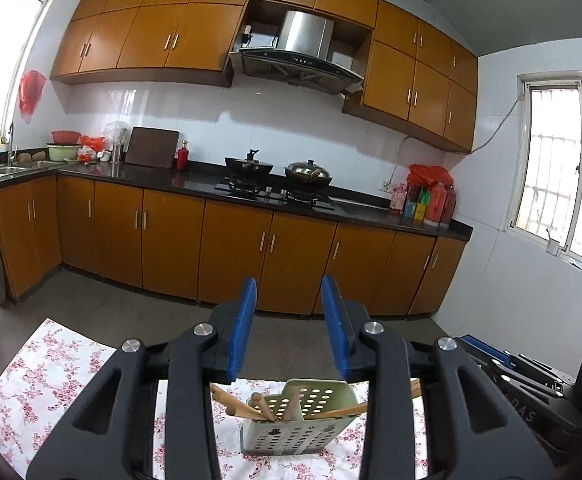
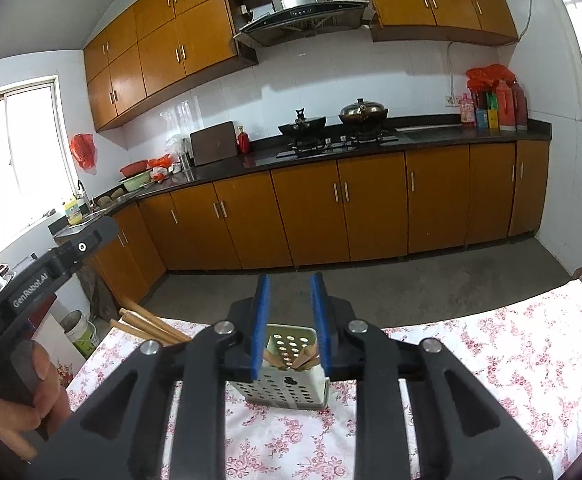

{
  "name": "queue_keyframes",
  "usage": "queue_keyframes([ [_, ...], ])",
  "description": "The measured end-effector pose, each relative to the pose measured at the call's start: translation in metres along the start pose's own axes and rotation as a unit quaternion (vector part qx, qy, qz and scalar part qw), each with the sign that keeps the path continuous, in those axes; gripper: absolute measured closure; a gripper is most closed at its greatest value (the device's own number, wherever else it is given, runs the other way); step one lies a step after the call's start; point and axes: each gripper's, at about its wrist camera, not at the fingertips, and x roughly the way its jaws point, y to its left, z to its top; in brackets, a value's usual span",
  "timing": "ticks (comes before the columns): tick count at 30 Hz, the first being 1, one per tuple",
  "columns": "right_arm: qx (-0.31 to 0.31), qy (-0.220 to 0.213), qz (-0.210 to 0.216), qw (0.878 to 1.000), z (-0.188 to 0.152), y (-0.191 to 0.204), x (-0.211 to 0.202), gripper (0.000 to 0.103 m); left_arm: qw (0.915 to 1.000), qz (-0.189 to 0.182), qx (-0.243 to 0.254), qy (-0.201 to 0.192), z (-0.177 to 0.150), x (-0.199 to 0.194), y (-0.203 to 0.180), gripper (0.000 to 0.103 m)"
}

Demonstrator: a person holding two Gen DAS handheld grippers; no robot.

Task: Organize utensils
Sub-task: 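Pull both open tools back and away from the green holder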

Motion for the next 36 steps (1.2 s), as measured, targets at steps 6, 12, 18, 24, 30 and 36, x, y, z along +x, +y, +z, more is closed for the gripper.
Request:
queue_keyframes([
  [6, -0.018, -0.022, -0.014, 1.0, -0.003, 0.005, -0.02, 0.067, 1.0, -0.001, 0.005, -0.007, 0.0, -0.018, 0.001, 0.066],
  [12, -0.042, -0.056, -0.03, 0.997, -0.011, 0.013, -0.05, 0.045, 0.9998, 0.013, 0.012, -0.014, -0.006, -0.043, 0.012, 0.052],
  [18, -0.05, -0.076, -0.038, 0.995, -0.021, 0.017, -0.067, 0.008, 0.9994, 0.029, 0.02, -0.004, -0.015, -0.054, 0.024, 0.031],
  [24, -0.052, -0.086, -0.063, 0.993, -0.035, 0.016, -0.076, 0.004, 0.9974, 0.049, 0.053, 0.007, -0.034, -0.061, 0.027, 0.005],
  [30, -0.029, -0.066, -0.083, 0.994, -0.045, 0.004, -0.072, 0.004, 0.9921, 0.092, 0.085, 0.008, -0.052, -0.067, 0.028, 0.002],
  [36, -0.016, -0.065, -0.098, 0.993, -0.057, -0.005, -0.077, 0.004, 0.991, 0.105, 0.079, 0.021, -0.067, -0.073, 0.037, 0.002],
])
